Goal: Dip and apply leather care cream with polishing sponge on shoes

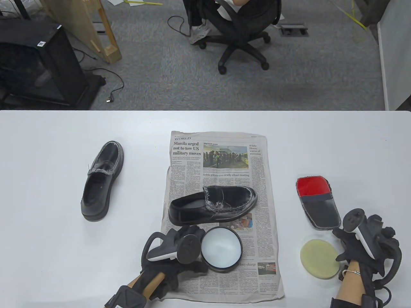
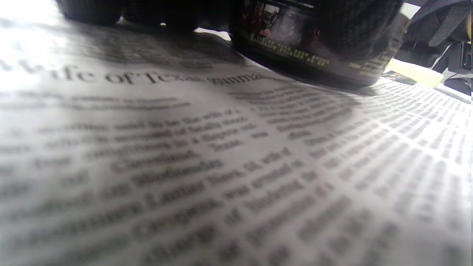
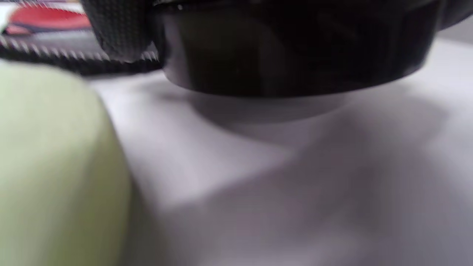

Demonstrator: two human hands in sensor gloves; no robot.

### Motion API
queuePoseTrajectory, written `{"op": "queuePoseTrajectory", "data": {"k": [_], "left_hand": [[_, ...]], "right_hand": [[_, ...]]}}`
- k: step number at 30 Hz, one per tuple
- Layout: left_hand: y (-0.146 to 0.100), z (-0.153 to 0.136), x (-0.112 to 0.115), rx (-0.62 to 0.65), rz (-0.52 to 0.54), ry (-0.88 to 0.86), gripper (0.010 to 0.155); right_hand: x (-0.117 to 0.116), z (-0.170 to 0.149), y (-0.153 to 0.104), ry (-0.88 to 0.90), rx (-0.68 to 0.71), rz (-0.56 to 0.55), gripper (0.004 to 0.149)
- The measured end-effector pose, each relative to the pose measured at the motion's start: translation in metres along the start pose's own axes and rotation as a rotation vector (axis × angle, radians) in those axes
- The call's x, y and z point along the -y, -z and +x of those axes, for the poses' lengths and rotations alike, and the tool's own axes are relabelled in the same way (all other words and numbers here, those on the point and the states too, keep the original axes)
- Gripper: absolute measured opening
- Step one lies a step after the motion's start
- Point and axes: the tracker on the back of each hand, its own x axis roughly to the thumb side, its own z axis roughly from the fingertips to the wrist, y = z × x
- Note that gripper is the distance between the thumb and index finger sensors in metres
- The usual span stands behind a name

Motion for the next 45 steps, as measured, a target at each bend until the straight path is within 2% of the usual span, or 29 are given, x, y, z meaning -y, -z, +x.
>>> {"op": "queuePoseTrajectory", "data": {"k": [3, 6, 8, 10, 11, 14, 18, 21, 23, 24, 27, 29, 31, 34, 35, 38, 39, 40, 42, 43, 45], "left_hand": [[-0.001, -0.001, -0.005, 0.016, -0.003, -0.033, 0.110], [-0.005, 0.000, -0.013, 0.033, 0.035, -0.067, 0.113], [-0.007, 0.002, -0.019, 0.047, 0.065, -0.079, 0.115], [-0.007, 0.006, -0.023, 0.053, 0.085, -0.078, 0.115], [-0.005, 0.008, -0.024, 0.052, 0.084, -0.063, 0.115], [0.002, 0.015, -0.023, 0.056, 0.072, -0.020, 0.115], [0.010, 0.017, -0.015, 0.062, 0.039, -0.027, 0.114], [0.012, 0.013, -0.011, 0.067, 0.034, -0.084, 0.113], [0.012, 0.011, -0.010, 0.067, 0.032, -0.110, 0.113], [0.012, 0.011, -0.010, 0.065, 0.038, -0.109, 0.113], [0.012, 0.012, -0.010, 0.063, 0.042, -0.100, 0.112], [0.012, 0.011, -0.010, 0.063, 0.039, -0.106, 0.112], [0.012, 0.010, -0.010, 0.067, 0.031, -0.108, 0.112], [0.012, 0.009, -0.010, 0.079, 0.004, -0.104, 0.114], [0.012, 0.007, -0.010, 0.077, 0.003, -0.107, 0.115], [0.013, 0.006, -0.011, 0.071, 0.007, -0.122, 0.114], [0.013, 0.005, -0.011, 0.068, 0.009, -0.119, 0.114], [0.012, 0.005, -0.010, 0.065, 0.016, -0.116, 0.114], [0.012, 0.005, -0.010, 0.058, 0.033, -0.113, 0.114], [0.012, 0.005, -0.010, 0.058, 0.035, -0.115, 0.114], [0.012, 0.005, -0.010, 0.055, 0.039, -0.121, 0.114]], "right_hand": [[-0.009, -0.003, 0.004, 0.099, 0.021, 0.119, 0.117], [-0.002, 0.000, -0.002, 0.076, 0.039, 0.082, 0.117], [0.011, 0.005, -0.014, 0.050, 0.064, 0.003, 0.115], [0.026, 0.017, -0.035, 0.027, 0.139, -0.056, 0.105], [0.033, 0.031, -0.050, 0.003, 0.216, -0.089, 0.096], [0.030, 0.068, -0.074, -0.177, 0.323, -0.117, 0.079], [0.009, 0.104, -0.081, -0.447, 0.338, -0.105, 0.086], [-0.003, 0.110, -0.081, -0.477, 0.391, -0.056, 0.096], [-0.006, 0.111, -0.079, -0.513, 0.382, -0.055, 0.092], [-0.006, 0.110, -0.078, -0.477, 0.389, -0.044, 0.088], [-0.005, 0.108, -0.077, -0.504, 0.365, -0.075, 0.067], [0.003, 0.105, -0.081, -0.483, 0.359, -0.110, 0.052], [0.017, 0.102, -0.093, -0.419, 0.393, -0.170, 0.048], [0.039, 0.102, -0.123, -0.287, 0.510, -0.302, 0.048], [0.048, 0.105, -0.145, -0.198, 0.627, -0.378, 0.049], [0.048, 0.119, -0.179, -0.046, 0.896, -0.484, 0.050], [0.042, 0.130, -0.195, 0.004, 1.012, -0.544, 0.051], [0.037, 0.139, -0.206, 0.042, 1.072, -0.605, 0.051], [0.018, 0.165, -0.232, -0.006, 1.194, -0.698, 0.051], [0.010, 0.174, -0.240, -0.043, 1.230, -0.716, 0.050], [-0.012, 0.194, -0.251, -0.158, 1.306, -0.678, 0.051]]}}
